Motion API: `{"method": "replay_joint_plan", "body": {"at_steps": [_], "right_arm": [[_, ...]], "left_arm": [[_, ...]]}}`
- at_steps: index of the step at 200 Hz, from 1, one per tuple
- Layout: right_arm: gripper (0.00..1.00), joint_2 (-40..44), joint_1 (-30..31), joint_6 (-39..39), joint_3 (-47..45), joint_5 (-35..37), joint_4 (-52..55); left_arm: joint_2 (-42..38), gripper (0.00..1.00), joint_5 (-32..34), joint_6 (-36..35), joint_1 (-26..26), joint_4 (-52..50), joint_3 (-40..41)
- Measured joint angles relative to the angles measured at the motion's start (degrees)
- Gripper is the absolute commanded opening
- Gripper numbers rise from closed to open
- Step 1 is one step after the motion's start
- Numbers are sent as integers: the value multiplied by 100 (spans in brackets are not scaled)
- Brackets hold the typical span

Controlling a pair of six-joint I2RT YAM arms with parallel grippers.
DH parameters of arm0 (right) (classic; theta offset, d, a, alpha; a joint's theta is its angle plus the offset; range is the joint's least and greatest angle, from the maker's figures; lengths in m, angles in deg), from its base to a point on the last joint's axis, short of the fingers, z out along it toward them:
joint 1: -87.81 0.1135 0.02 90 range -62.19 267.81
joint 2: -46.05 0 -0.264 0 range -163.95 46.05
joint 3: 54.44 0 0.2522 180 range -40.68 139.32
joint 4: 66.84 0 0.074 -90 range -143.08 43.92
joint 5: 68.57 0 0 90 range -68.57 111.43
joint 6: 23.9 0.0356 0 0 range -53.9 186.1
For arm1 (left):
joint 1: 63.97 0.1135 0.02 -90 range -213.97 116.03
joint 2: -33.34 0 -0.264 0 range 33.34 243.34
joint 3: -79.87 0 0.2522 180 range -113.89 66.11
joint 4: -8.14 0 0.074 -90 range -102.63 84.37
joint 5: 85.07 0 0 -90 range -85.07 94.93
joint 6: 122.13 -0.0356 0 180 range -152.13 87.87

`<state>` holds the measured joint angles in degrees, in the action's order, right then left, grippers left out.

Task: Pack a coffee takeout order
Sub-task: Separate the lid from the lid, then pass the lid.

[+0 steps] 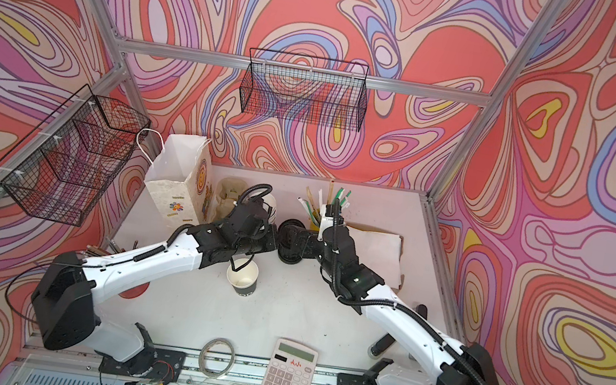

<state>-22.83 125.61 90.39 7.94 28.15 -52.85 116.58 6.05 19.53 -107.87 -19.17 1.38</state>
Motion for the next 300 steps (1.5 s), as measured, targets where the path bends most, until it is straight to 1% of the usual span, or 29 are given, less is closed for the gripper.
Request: {"method": "replay_joint_plan", "body": {"at_steps": [13,34,58,70,83,103,128,162,175,180,193,196,207,228,242,267,282,300], "right_arm": [[98,44,0,-201,201,-83,205],[92,52,0,-603,592,-179,564],[92,37,0,-1091,1062,-385,1058],[86,-31,0,-1318,1370,-516,1327],[86,-103,0,-1552,1596,-660,1471],[87,-116,0,-1836,1661,-793,1604],[86,-175,0,-2251,1720,-990,1888],[83,-177,0,-2822,1738,-1392,2044],[77,-162,0,-3036,1725,-1534,2024],[72,-144,0,-3119,1709,-1580,2011],[53,-72,0,-3373,1604,-1731,1945],[51,-55,0,-3403,1572,-1764,1937],[50,22,0,-3574,1436,-1864,1867],[51,92,0,-3694,1231,-1976,1768],[49,92,0,-3746,1172,-1991,1690],[41,85,0,-3834,1158,-2006,1582],[33,68,0,-3860,1161,-2037,1543],[30,11,0,-3860,1161,-2076,1523]], "left_arm": [[-227,0,-7,-177,0,2,15],[-605,0,-31,-612,0,4,118],[-1060,0,-20,-1228,0,0,369],[-1281,0,-17,-1519,0,2,507],[-1508,0,-13,-1840,0,2,634],[-1821,0,46,-2402,0,2,785],[-2157,0,105,-3001,0,142,981],[-2341,0,98,-3501,0,535,1300],[-2339,0,59,-3617,0,682,1394],[-2343,0,46,-3654,0,739,1434],[-2367,0,31,-3720,0,874,1552],[-2376,0,24,-3733,0,894,1572],[-2409,0,-4,-3792,0,944,1644],[-2435,0,-74,-3856,0,1025,1661],[-2455,0,-109,-3886,0,1097,1663],[-2509,0,-138,-3969,0,1191,1679],[-2511,0,-155,-4013,0,1209,1679],[-2509,0,-162,-4057,0,1211,1681]]}}
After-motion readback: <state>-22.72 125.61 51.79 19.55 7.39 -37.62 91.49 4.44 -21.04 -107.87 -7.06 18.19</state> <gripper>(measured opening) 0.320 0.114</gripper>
